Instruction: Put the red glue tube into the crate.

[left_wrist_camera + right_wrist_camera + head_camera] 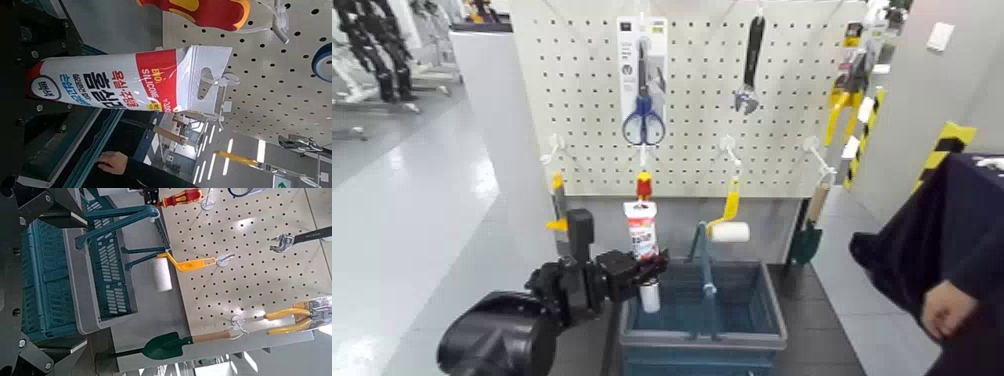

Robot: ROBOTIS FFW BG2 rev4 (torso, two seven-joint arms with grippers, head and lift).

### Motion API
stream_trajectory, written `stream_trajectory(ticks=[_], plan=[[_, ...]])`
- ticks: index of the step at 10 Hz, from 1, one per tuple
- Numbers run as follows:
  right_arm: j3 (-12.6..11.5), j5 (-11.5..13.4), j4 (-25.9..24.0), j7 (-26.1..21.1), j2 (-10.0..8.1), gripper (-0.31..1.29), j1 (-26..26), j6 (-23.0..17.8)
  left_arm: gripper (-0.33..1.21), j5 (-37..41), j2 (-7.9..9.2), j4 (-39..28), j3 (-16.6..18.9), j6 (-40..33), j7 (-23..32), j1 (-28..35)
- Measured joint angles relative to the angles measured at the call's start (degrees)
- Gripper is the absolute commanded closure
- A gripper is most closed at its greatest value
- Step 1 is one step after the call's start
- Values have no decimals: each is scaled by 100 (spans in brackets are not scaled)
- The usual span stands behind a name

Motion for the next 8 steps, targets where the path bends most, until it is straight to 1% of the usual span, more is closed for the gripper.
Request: stream_trajectory(ticks=[1, 2, 3, 4, 5, 8], plan=[[0, -6, 2, 0, -1, 23, 0, 0, 84, -15, -10, 25, -7, -3, 10, 0], [0, -12, 5, 0, -7, 23, -5, 0, 15, -42, -17, 63, -9, 19, 21, -8], [5, -18, 6, 0, -14, 23, -8, 0, -10, -57, -20, 102, -9, 24, 24, -15], [8, -25, 11, 0, -18, 23, -9, 6, -6, -64, -21, 126, -9, 24, 14, -23], [9, -32, 14, 0, -18, 23, -9, 8, -8, -71, -24, 133, -13, 23, 14, -28], [9, -53, 15, 1, -27, 23, -18, 9, -8, -87, -21, 127, -26, 19, 17, -45]])
